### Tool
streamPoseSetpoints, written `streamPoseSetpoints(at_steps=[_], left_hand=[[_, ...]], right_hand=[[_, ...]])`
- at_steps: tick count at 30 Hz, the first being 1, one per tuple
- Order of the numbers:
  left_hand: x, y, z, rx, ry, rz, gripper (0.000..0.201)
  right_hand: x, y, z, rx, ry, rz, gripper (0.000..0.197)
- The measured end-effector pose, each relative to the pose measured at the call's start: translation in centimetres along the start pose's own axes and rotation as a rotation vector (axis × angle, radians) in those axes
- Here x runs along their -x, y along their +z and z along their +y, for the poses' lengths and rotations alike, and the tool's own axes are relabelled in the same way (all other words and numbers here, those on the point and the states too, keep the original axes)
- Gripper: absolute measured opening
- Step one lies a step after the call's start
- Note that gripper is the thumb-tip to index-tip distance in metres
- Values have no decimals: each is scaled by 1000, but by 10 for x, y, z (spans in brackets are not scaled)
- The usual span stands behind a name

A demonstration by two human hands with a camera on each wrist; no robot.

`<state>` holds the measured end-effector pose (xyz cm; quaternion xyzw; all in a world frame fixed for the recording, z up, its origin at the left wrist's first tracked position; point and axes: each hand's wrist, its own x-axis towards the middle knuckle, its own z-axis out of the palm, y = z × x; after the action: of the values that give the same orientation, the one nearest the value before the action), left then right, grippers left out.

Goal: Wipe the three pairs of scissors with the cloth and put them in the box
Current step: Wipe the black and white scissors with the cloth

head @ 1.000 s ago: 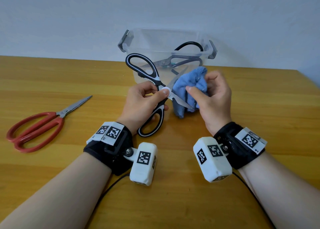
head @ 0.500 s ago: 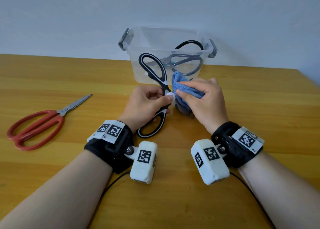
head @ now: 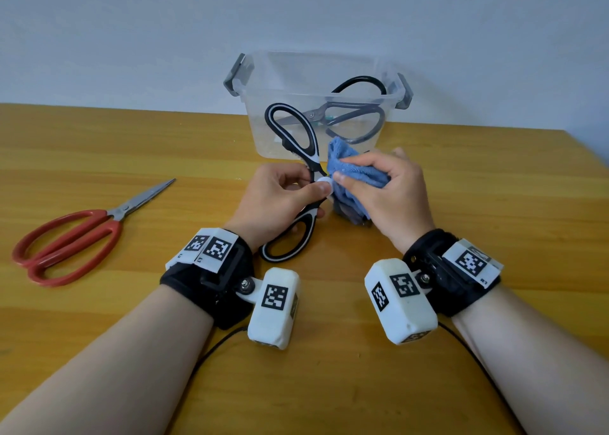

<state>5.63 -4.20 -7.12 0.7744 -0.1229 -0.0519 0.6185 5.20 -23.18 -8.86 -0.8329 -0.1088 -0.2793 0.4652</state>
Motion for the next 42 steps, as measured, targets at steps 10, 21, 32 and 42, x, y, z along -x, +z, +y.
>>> streamPoseSetpoints(at_steps=[10,21,32,42], left_hand=[[3,1,3,59,-7,42,39],[-1,1,1,102,-21,125,44],[-3,0,-2,40,7,49,34],[-2,1,0,53,-14,57,32]], right_hand=[[-10,-12,11,-172,263,445,20],[-6,-10,-1,-373,129,435,35],[2,1,-7,-25,-91,-171,30],[-6,-5,-1,-122,209,287,28]])
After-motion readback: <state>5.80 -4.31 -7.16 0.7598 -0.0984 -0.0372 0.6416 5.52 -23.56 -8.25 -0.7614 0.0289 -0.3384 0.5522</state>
